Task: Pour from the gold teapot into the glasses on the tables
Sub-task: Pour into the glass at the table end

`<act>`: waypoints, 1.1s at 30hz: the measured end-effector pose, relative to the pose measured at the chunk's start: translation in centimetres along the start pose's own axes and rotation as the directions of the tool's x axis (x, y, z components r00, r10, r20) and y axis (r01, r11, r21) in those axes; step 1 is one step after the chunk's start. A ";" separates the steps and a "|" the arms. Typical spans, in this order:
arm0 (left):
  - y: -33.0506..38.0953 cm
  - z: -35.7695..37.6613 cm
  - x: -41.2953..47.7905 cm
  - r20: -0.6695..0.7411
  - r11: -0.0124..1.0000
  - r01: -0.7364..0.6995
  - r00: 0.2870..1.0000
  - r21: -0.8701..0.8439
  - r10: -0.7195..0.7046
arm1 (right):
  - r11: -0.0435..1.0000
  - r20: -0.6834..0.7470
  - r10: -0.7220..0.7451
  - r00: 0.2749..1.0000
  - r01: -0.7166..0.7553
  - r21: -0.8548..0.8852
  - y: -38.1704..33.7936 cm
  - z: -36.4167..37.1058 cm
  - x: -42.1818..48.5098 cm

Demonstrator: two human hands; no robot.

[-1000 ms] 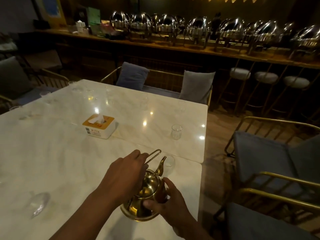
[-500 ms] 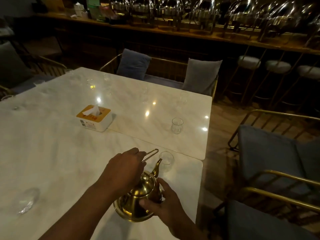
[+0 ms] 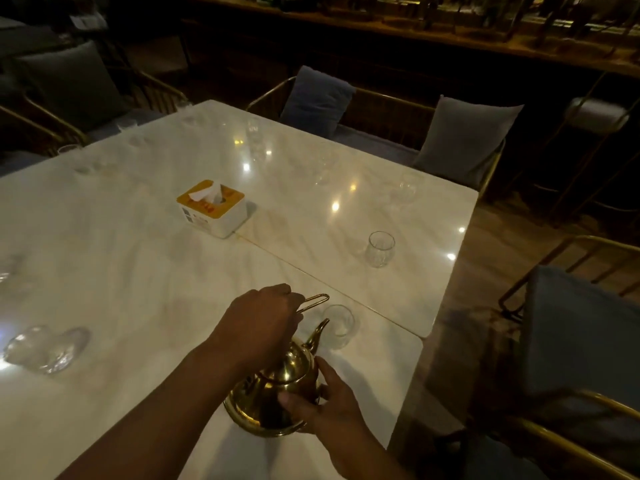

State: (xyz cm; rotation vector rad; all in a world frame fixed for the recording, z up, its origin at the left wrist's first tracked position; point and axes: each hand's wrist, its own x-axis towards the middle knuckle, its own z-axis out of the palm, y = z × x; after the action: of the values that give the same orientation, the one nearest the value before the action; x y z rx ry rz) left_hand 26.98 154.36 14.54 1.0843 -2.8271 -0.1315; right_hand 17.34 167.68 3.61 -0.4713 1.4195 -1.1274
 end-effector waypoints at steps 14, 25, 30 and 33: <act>1.5 -1.4 1.6 -0.002 0.999 0.015 1.000 0.040 -0.015 | 0.992 0.139 0.078 0.987 -0.091 0.083 -1.4 -1.1 0.1; 2.2 -2.3 1.1 -0.029 0.998 0.011 1.000 0.060 -0.009 | 0.989 0.188 0.078 0.979 -0.100 0.109 -1.8 -1.4 -0.9; 2.5 -2.7 0.8 -0.039 0.998 0.022 0.999 0.051 -0.020 | 0.991 0.206 0.075 0.976 -0.095 0.090 -1.8 -1.5 -1.1; 2.7 -3.0 0.7 -0.043 0.998 0.024 0.999 0.054 -0.022 | 0.992 0.218 0.071 0.973 -0.092 0.089 -1.9 -1.7 -1.2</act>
State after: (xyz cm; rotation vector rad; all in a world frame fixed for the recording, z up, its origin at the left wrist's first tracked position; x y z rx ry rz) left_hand 25.12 155.76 17.88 1.1170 -2.7965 -0.0324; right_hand 15.46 168.43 5.53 -0.4468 1.1793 -1.0422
